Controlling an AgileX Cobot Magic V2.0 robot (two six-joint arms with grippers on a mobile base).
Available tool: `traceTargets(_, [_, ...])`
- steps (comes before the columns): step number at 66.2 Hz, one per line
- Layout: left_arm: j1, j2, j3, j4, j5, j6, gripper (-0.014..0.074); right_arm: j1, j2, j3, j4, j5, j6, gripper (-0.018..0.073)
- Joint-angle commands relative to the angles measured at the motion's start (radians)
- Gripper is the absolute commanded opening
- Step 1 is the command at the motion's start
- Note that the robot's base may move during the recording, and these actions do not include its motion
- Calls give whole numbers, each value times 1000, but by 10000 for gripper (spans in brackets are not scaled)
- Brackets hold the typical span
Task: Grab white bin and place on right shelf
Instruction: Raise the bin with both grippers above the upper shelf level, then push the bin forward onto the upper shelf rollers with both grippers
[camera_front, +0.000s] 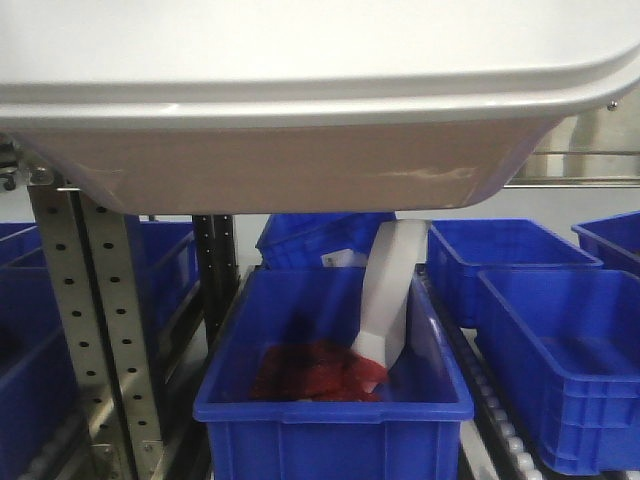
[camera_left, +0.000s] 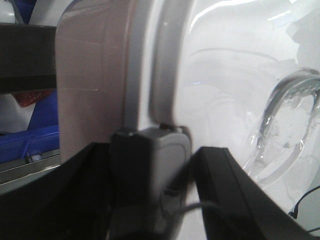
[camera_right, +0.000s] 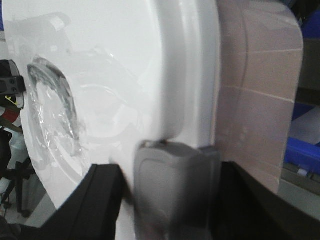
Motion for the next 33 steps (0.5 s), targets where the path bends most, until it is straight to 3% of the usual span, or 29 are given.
traceTargets(1, [-30, -22, -46, -177, 58, 18, 112, 29, -33, -71, 287, 140, -12, 318])
traceTargets(33, [-30, 174, -361, -285, 46, 41, 85, 29, 127, -358, 369, 90, 13, 321])
